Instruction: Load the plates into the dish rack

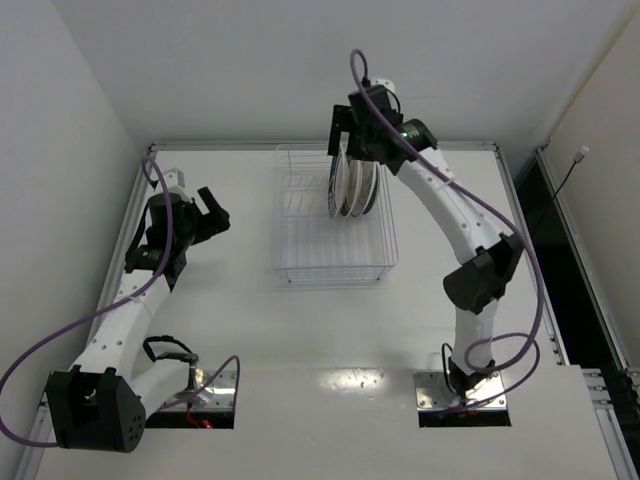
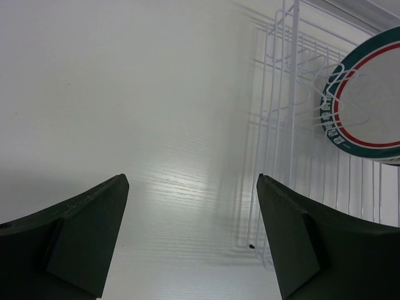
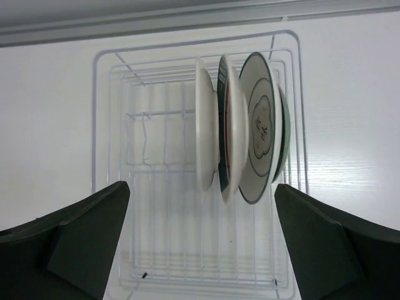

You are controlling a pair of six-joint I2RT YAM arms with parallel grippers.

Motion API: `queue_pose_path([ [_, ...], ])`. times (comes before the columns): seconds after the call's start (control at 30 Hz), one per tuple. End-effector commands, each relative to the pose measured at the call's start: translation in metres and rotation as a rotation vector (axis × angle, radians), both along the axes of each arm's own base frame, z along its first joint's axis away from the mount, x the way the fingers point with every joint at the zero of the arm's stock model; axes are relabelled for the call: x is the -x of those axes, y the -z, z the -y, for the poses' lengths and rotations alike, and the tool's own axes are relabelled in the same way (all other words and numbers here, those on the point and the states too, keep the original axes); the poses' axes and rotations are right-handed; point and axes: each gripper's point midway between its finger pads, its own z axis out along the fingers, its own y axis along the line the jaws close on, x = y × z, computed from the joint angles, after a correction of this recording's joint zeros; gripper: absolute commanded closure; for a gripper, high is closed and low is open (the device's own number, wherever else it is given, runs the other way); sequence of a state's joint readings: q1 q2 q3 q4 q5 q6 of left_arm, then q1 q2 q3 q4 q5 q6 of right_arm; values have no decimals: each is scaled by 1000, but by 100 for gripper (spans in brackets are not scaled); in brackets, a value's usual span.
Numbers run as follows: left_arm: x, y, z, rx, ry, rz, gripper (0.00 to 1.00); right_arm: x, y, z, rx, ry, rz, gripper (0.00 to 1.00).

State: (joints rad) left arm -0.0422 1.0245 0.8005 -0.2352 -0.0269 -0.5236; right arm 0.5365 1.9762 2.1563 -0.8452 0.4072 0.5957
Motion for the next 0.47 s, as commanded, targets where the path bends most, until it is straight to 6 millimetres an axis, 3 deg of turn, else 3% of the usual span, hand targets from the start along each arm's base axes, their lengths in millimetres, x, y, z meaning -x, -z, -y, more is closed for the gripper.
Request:
queue_pose_path([
  [0.0,-2,-6,-7,-22,-19,16,18,14,-28,0,-55,-105,27,0],
  [0.03,-2,-5,-7,-22,-19,16,18,18,-19,9,-43,-105,2,0],
  [0.07,-2,-5,-7,-22,-19,16,18,25,-24,25,-26,-85,3,0],
  [0.1,-2,-5,-7,-30,-15,16,18,33,-5,37,11,-73,-48,0],
  [0.17,-2,-5,-9,-35,-24,16,18,44,12,67,78,-31,-90,0],
  [0.2,-2,-5,-9,-35,-24,16,18,63,33,85,125,-11,-140,0],
  [0.27,-2,-5,-7,-30,-15,16,18,81,54,113,189,27,-172,0],
  [0.3,-2,-5,-5,-26,-5,16,18,104,91,127,230,26,-254,0],
  [0.33,-3,-2,-5,-26,-5,7,18,120,80,134,217,22,-206,0],
  [0.37,-2,0,-8,-32,-17,-2,18,135,107,140,206,3,-229,0],
  [0.4,-2,0,-9,-36,-25,-2,18,141,108,148,193,19,-204,0],
  [0.43,-1,4,-11,-41,-33,-11,18,151,94,150,161,15,-143,0],
])
